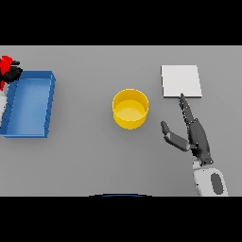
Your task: Pick up the red beaker and tilt it to pour out 1 green nut into yellow bowl. Pick up the yellow bowl and place it on the metallic measuring scale.
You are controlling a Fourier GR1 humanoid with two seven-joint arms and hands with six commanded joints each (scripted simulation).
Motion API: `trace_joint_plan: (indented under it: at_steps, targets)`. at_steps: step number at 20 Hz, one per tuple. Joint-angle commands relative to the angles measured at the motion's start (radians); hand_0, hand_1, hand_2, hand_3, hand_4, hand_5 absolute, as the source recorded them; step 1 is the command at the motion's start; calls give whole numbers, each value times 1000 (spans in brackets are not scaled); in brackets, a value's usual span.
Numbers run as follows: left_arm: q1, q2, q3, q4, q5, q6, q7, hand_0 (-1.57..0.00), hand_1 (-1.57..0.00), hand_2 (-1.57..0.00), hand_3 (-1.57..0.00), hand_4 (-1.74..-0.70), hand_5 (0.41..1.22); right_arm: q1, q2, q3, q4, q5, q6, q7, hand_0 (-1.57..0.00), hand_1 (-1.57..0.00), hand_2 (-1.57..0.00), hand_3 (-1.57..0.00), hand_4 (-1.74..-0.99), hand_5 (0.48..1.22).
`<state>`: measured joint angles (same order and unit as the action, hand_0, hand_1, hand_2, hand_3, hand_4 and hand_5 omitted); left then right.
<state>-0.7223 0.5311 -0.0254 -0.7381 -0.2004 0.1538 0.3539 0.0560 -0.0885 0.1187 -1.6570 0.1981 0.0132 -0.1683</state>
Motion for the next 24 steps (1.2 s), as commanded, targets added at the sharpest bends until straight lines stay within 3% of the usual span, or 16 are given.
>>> trace_joint_plan:
  at_steps: [1, 3, 4, 6, 9, 12, 17, 19, 21, 24]
  targets:
    - [28, 3, -4, -51, 7, -1, 35, -1571, -1571, -1571, -1571, -1741, 925, -5, 2, -4, 7, 2, -8, 8, 1, 1, 1, 1, -1157, 671]
    - [85, 11, -16, -166, 23, -26, 105, -1571, -1571, -1526, -1525, -1521, 818, -16, -6, -16, 12, -19, 6, 19, 1, 1, 1, 1, -1155, 670]
    - [115, 20, -30, -229, 41, -76, 96, -1469, -1344, -1276, -1318, -1369, 774, -10, -7, -18, 8, -20, 5, 16, 1, 1, 1, 1, -1153, 670]
    - [162, 35, -19, -312, 113, -167, 111, -940, -860, -817, -843, -1126, 705, -12, 0, -10, 7, -7, -4, 22, 1, 1, 1, 1, -1149, 670]
    - [185, 70, -31, -343, 132, -247, 139, -481, -440, -418, -431, -915, 651, -11, 1, -10, 8, -9, -4, 9, 1, 1, 1, 1, -1155, 670]
    - [185, 75, -70, -339, 96, -268, 181, -246, -225, -213, -220, -828, 627, -12, 5, -1, 9, 14, -18, 17, 1, 1, 1, 1, -1156, 665]
    - [159, 74, -83, -330, 52, -224, 136, -80, -73, -69, -72, -776, 631, -16, -1, 3, 6, 31, -23, 36, 1, 1, 1, 1, -1144, 644]
    - [179, 64, -72, -352, 68, -207, 101, -51, -46, -44, -45, -779, 635, -25, -26, 18, -6, 87, -35, 81, 1, 1, 1, 1, -1115, 638]
    - [194, 44, -64, -373, 86, -191, 79, -32, -29, -28, -29, -786, 652, -71, -79, 39, 9, 99, 27, 50, 1, 1, 1, 1, -1080, 662]
    - [213, 36, -61, -402, 98, -184, 69, -16, -15, -14, -14, -799, 666, -169, -180, 101, 40, 225, 85, 102, 1, 1, 1, 1, -1122, 649]
